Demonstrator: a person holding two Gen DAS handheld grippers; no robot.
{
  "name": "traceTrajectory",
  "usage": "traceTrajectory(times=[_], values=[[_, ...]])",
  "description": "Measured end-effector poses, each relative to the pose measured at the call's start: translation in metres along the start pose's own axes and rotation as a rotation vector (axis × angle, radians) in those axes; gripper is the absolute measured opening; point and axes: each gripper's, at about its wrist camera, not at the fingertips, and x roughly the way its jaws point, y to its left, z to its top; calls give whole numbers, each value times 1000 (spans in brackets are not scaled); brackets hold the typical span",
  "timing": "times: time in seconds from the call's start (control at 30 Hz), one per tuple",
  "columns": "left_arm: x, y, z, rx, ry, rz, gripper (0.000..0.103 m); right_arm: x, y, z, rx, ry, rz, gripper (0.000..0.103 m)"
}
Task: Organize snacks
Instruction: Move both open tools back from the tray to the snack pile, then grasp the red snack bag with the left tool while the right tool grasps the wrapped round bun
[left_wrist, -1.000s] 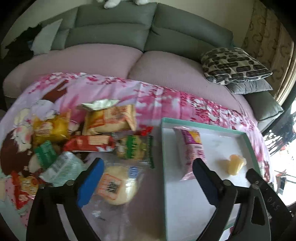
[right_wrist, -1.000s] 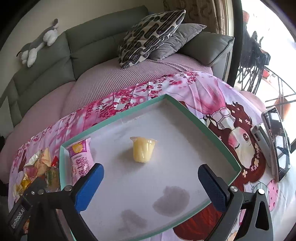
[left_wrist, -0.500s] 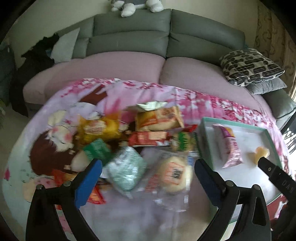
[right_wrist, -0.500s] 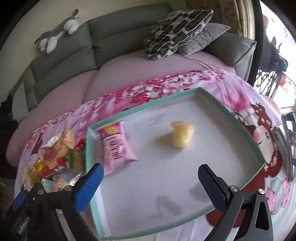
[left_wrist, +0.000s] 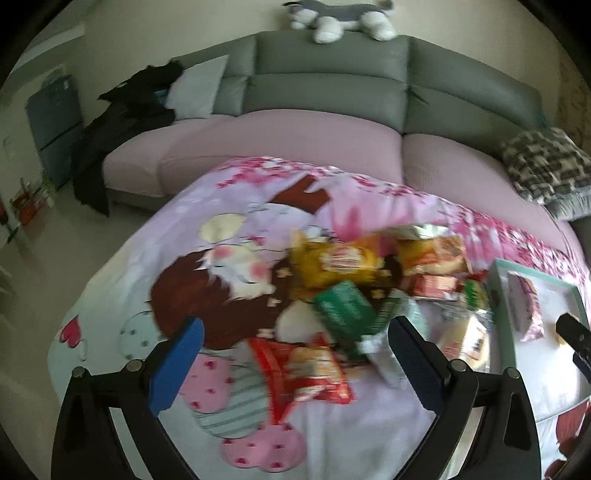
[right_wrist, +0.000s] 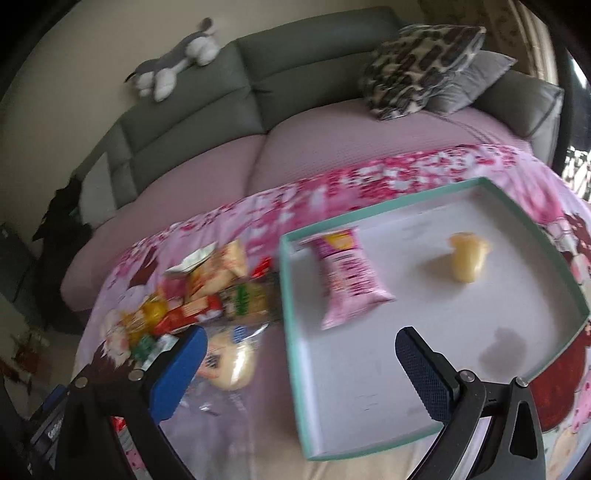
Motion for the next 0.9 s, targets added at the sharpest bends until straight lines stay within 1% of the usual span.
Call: traceTrajectory(times=[0.07, 0.2, 0.33, 0.47, 0.6, 0.7, 0.77, 0.9], values=[[0, 15, 0, -33, 1, 15, 100, 2, 9, -3, -17, 12, 7, 103], [2, 34, -2, -71, 11, 30, 100, 8, 29, -8, -58, 48, 33, 103], [9, 41, -6, -86, 37, 16, 100, 18, 50, -17, -109, 95, 46, 103], [18, 39, -10, -91, 68, -16, 100, 29, 59, -24, -136, 132, 52, 103], [30, 32, -14, -94, 117, -60, 100, 39, 58, -27, -136, 147, 34, 103], [38, 27, -17, -115, 154, -116, 100, 50, 55, -30, -126, 162, 19, 103], [45, 24, -20, -136, 185, -147, 100, 52, 54, -31, -125, 163, 23, 103], [60, 23, -25, -177, 234, -184, 100, 55, 58, -32, -153, 147, 3, 103]])
